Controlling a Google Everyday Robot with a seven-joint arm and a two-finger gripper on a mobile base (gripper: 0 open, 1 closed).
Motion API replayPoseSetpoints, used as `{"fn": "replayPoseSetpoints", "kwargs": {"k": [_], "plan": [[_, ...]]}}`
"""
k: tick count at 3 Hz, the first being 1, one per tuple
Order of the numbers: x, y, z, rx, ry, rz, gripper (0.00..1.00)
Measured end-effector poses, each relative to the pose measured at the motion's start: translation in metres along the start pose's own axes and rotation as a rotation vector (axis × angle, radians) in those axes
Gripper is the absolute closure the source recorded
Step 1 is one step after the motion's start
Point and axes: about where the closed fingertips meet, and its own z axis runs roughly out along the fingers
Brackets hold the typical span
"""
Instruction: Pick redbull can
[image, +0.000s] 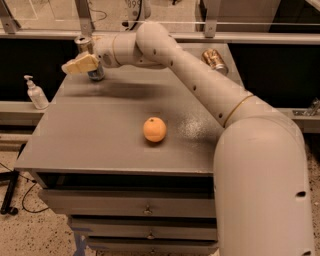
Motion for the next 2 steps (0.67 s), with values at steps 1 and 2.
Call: {"fn": "replayPoseSetpoints", "kwargs": {"k": [1, 2], "plan": [[0.0026, -0.0002, 0.0075, 0.008, -0.008, 0.008, 0.41], [-0.0013, -0.0037, 0.0013, 0.025, -0.014, -0.001, 0.64]]}}
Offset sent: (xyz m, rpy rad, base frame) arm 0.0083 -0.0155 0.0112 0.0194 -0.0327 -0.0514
